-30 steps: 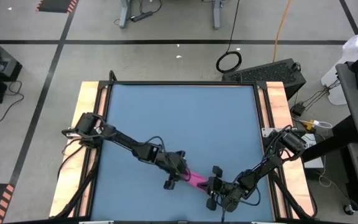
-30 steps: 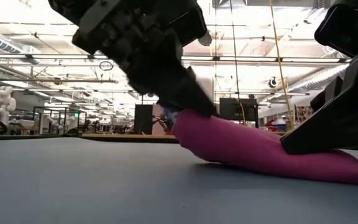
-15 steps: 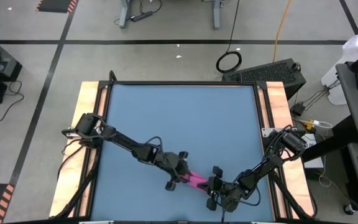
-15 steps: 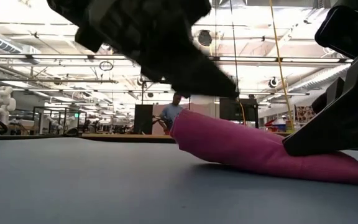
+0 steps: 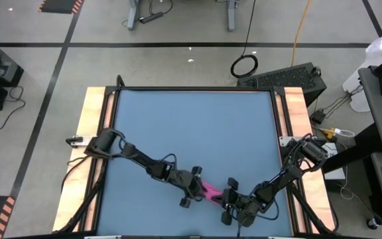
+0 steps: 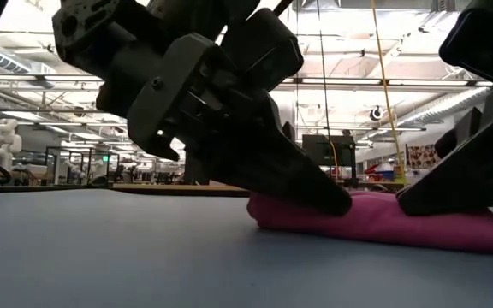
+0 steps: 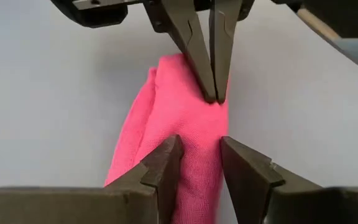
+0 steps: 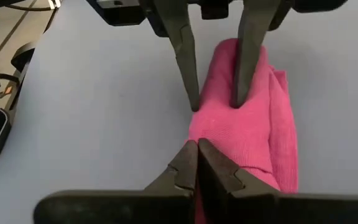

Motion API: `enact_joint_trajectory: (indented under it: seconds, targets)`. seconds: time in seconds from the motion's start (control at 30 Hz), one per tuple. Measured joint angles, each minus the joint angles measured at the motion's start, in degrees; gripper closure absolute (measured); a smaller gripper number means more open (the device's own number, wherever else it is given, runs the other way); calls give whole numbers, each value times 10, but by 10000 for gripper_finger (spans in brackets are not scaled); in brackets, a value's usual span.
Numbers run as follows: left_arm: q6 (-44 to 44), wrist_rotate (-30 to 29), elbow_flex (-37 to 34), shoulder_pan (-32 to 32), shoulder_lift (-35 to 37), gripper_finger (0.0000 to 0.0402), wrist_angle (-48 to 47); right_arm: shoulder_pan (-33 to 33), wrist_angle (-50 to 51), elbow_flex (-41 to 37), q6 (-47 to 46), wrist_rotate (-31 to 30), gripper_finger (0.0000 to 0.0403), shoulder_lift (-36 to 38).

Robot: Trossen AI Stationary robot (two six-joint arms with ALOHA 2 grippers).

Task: Roll towel into tight, uniform cylinder
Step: Roll the pink towel

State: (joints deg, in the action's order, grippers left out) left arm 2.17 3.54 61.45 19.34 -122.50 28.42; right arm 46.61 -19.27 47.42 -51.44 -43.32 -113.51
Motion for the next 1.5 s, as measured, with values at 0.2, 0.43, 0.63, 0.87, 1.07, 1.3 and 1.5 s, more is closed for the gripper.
enact_joint_trajectory:
  seconds: [0.2,0.43,0.63,0.87,1.07,1.3,1.5]
  targets:
    - [4,9,1,-1,-11,274,13,10,-29,-3,26,-38,399,8]
    - [29,40,0,-7,-12,274,12,28,-90,-1,101,-180,399,41]
    - [36,73,0,-20,-12,274,16,18,-72,-1,59,-169,399,20]
    - [36,84,-1,-22,-12,274,16,15,-78,-1,-34,-157,399,-51]
    - [35,84,-1,-22,-12,274,16,19,-87,1,-71,-162,399,-81]
    - [28,84,-3,-22,20,274,-9,19,-87,0,-71,-153,399,-82]
    - [1,83,-4,-22,51,282,-16,19,-93,0,-64,-152,399,-83]
